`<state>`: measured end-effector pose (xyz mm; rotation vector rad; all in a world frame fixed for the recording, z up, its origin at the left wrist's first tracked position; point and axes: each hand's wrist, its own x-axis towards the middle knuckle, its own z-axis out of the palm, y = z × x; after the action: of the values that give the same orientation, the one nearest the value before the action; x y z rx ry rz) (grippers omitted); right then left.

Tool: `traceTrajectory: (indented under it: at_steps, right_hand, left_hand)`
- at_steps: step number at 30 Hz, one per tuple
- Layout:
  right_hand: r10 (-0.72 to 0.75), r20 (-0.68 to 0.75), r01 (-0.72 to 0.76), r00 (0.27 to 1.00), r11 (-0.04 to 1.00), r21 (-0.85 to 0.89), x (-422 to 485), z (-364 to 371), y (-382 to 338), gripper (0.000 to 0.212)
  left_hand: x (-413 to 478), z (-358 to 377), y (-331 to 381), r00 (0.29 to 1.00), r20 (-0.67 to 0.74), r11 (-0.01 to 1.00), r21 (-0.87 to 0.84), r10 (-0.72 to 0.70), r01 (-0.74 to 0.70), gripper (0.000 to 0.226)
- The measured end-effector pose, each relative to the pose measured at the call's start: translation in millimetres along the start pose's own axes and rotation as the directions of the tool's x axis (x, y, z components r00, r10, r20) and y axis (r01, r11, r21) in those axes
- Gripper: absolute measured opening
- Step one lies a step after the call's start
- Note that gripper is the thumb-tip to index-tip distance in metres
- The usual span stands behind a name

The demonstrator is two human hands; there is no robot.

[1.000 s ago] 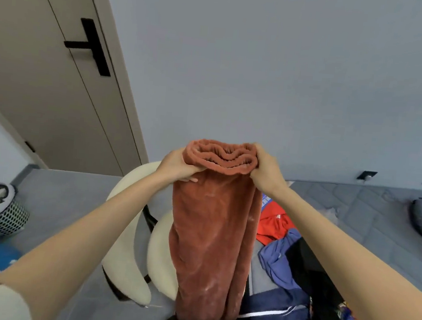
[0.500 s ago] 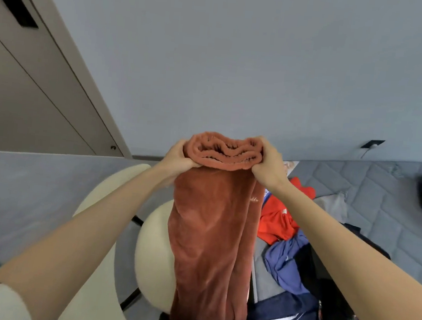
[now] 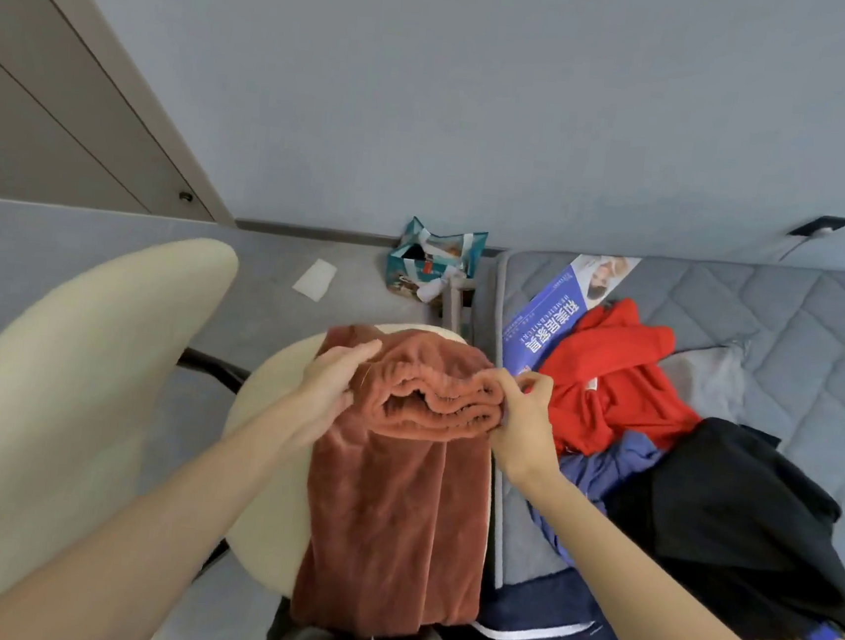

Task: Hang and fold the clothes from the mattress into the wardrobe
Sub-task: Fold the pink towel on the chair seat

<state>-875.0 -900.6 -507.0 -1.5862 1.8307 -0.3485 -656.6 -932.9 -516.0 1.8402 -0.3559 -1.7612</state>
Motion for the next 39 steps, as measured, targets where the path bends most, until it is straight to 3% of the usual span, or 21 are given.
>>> traceTrajectory:
  at_steps: [3,6,8,10,13,16,19,20,21,23,24,28,30,32,34,35,36,38,39]
  right_hand:
    - [0.056,0.127,-0.067,0.99,0.994,0.091,-5.9,19.1,23.1,0.061]
    - [0.177,0.241,-0.217,0.954,0.964,0.151,-6.0,42.2,48.0,0.056]
    - [0.312,0.341,-0.421,0.887,0.849,0.318,-5.6,55.5,56.4,0.051]
    - [0.443,0.46,-0.629,0.77,0.649,0.427,-6.1,63.5,56.5,0.042]
    - [0.51,0.484,-0.703,0.711,0.52,0.485,-1.5,71.4,57.1,0.028]
    - [0.557,0.468,-0.727,0.685,0.488,0.483,10.9,84.6,65.5,0.041]
    - [0.554,0.513,-0.752,0.656,0.423,0.506,24.4,97.5,69.3,0.092]
    - [0.555,0.528,-0.758,0.643,0.363,0.542,29.0,98.7,70.3,0.098]
    - [0.55,0.542,-0.76,0.635,0.32,0.566,32.6,99.3,70.1,0.088]
    - [0.525,0.524,-0.731,0.671,0.349,0.586,40.2,97.1,67.9,0.056]
    - [0.516,0.476,-0.691,0.712,0.393,0.607,45.2,97.4,70.5,0.051]
    - [0.35,0.194,-0.364,0.917,0.529,0.767,61.5,89.2,69.0,0.075]
    - [0.287,0.134,-0.296,0.948,0.649,0.701,64.1,87.1,72.0,0.086]
    - [0.268,0.139,-0.3,0.953,0.785,0.541,63.6,85.7,69.8,0.091]
    - [0.296,0.077,-0.306,0.952,0.927,0.218,58.5,86.7,62.5,0.09]
    - [0.255,0.01,-0.256,0.967,0.966,0.033,55.8,86.1,57.2,0.087]
    - [0.144,-0.049,-0.148,0.988,0.983,-0.11,53.2,85.6,52.0,0.086]
    - [-0.123,0.015,0.124,0.992,0.966,-0.228,51.5,88.6,47.7,0.087]
    - [-0.191,0.12,0.215,0.974,0.947,-0.239,51.8,91.7,48.6,0.088]
  left_hand:
    - [30.9,-1.2,-50.5,0.987,-0.157,0.999,0.002,-0.033,0.034,0.07]
    - [26.2,4.8,-73.6,0.982,-0.19,0.998,-0.055,-0.017,0.007,0.074]
    - [29.6,2.5,-89.3,0.969,-0.244,0.999,-0.017,0.025,-0.03,0.075]
    - [35.5,-0.4,-100.4,0.959,-0.281,0.998,0.04,0.048,-0.038,0.07]
    - [50.6,-7.4,-108.5,0.967,-0.251,0.999,-0.014,-0.045,0.043,0.063]
    - [62.1,-11.6,-108.5,0.981,-0.156,0.993,0.001,-0.115,0.116,0.068]
    - [75.4,-11.0,-99.4,0.993,-0.077,0.996,-0.032,-0.089,0.086,0.061]
    - [79.2,-10.7,-94.3,0.995,-0.057,0.995,-0.059,-0.08,0.077,0.06]
    - [83.4,-10.8,-89.4,0.997,-0.043,0.995,-0.078,-0.068,0.065,0.057]
    - [91.1,-9.7,-81.4,0.999,-0.04,0.999,-0.047,-0.024,0.022,0.047]
    - [95.7,-9.5,-77.8,0.999,-0.05,1.0,-0.02,0.014,-0.015,0.042]
    - [111.2,-7.1,-61.7,0.98,-0.036,0.979,-0.038,0.198,-0.199,0.033]
    - [117.0,-6.4,-59.0,0.978,-0.045,0.976,0.081,0.205,-0.201,0.04]
    - [116.2,-5.8,-64.6,0.971,-0.098,0.942,0.281,0.218,-0.184,0.062]
    - [101.7,-3.3,-69.3,0.925,-0.225,0.883,0.429,0.307,-0.189,0.079]
    - [91.1,-0.8,-70.2,0.857,-0.269,0.803,0.545,0.439,-0.24,0.079]
    - [83.6,2.1,-72.3,0.75,-0.239,0.652,0.69,0.617,-0.316,0.073]
    - [77.2,10.4,-76.2,0.571,0.044,0.267,0.853,0.82,-0.448,0.064]
    - [78.7,15.0,-80.5,0.555,0.206,0.11,0.869,0.806,-0.483,0.061]
